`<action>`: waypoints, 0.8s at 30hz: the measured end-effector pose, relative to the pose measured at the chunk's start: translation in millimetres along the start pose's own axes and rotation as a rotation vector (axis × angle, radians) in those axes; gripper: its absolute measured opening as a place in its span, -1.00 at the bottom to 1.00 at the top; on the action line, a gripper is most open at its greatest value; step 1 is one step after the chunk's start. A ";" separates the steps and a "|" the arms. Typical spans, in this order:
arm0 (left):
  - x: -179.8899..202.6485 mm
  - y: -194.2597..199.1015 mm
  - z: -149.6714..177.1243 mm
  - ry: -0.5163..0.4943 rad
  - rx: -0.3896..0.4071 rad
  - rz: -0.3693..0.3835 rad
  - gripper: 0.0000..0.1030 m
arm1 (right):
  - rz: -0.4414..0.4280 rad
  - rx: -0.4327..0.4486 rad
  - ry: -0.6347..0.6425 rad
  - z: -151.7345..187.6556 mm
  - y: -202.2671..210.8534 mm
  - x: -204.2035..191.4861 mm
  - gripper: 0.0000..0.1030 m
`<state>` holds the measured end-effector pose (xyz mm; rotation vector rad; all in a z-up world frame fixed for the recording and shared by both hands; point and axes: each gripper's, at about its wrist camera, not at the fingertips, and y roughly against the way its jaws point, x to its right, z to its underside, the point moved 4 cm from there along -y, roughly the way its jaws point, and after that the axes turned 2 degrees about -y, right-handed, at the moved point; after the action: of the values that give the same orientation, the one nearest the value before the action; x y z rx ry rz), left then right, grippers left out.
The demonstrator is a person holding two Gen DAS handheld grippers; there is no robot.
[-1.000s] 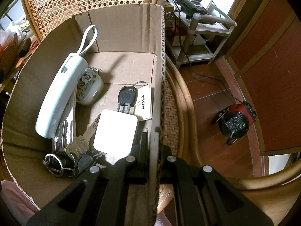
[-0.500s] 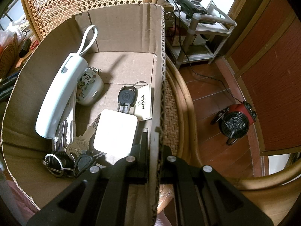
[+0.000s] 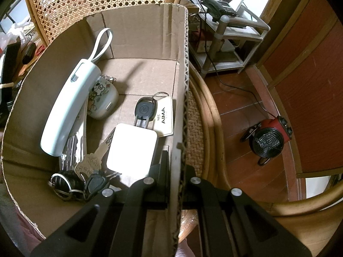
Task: Organize rigid objects
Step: 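Move the left gripper back and close on the white plug charger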
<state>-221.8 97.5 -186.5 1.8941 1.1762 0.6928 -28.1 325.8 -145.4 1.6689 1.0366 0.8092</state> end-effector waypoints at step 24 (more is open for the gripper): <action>24.4 59.9 10.2 -0.053 0.084 0.031 0.04 | 0.002 0.000 0.001 0.0 -0.8 -0.1 -0.88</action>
<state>-175.1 100.4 -140.8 1.9921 1.1603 0.6146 -28.3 325.7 -146.2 1.6694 1.0363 0.8115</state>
